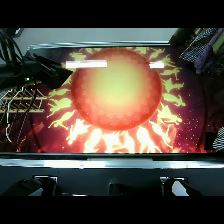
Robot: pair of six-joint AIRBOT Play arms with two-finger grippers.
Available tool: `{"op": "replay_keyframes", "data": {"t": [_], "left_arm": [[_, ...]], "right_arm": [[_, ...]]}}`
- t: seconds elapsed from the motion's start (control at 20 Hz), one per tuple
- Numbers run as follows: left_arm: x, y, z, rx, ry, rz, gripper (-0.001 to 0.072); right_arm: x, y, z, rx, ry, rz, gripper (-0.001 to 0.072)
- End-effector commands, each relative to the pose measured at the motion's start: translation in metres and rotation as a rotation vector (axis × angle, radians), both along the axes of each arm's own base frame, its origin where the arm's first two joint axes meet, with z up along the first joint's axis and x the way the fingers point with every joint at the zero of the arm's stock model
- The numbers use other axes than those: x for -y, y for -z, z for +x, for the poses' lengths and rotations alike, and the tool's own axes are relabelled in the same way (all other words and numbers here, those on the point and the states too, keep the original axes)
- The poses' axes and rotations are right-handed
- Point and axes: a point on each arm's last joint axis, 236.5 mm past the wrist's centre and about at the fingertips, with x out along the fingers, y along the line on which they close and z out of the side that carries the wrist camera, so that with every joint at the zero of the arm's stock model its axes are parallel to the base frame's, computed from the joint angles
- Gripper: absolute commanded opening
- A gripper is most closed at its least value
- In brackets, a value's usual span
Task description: Fold the clothes and pants, and hang the long-sleeved shirts on hangers.
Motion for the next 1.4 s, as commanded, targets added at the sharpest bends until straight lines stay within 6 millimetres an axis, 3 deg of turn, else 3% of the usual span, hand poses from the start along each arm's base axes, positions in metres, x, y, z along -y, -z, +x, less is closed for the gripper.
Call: {"op": "replay_keyframes", "data": {"t": [0.0, 0.15, 0.3, 0.5, 0.7, 0.95, 1.25, 1.3, 1.35], "left_arm": [[0.000, 0.001, 0.000, -0.002, 0.000, 0.001, 0.0546], [0.000, 0.001, 0.001, -0.002, 0.000, 0.001, 0.0546], [0.000, 0.001, 0.001, -0.003, 0.000, 0.002, 0.0546], [0.000, 0.003, 0.001, -0.005, 0.000, 0.002, 0.0547], [0.000, 0.009, 0.001, -0.018, 0.000, 0.006, 0.0547], [0.001, 0.013, 0.003, -0.041, -0.012, -0.009, 0.0546], [0.003, 0.020, 0.007, -0.080, -0.031, -0.032, 0.0546], [0.003, 0.020, 0.007, -0.083, -0.036, -0.039, 0.0545], [0.003, 0.019, 0.007, -0.094, -0.048, -0.055, 0.0545]], "right_arm": [[0.015, -0.013, -0.003, 0.060, 0.016, -0.038, 0.0039], [0.017, -0.025, -0.001, 0.072, 0.005, -0.089, 0.0038], [0.027, -0.020, -0.001, 0.050, 0.048, -0.094, 0.0038], [0.031, -0.030, -0.007, 0.086, 0.089, -0.138, 0.0038], [0.050, -0.031, -0.035, 0.152, 0.162, -0.131, 0.0038], [0.073, -0.017, -0.051, 0.226, 0.165, -0.065, 0.0039], [0.079, 0.001, -0.051, 0.260, 0.152, 0.021, 0.0049], [0.078, 0.004, -0.048, 0.270, 0.139, 0.038, 0.0164], [0.077, 0.007, -0.047, 0.277, 0.135, 0.057, 0.0333]]}}
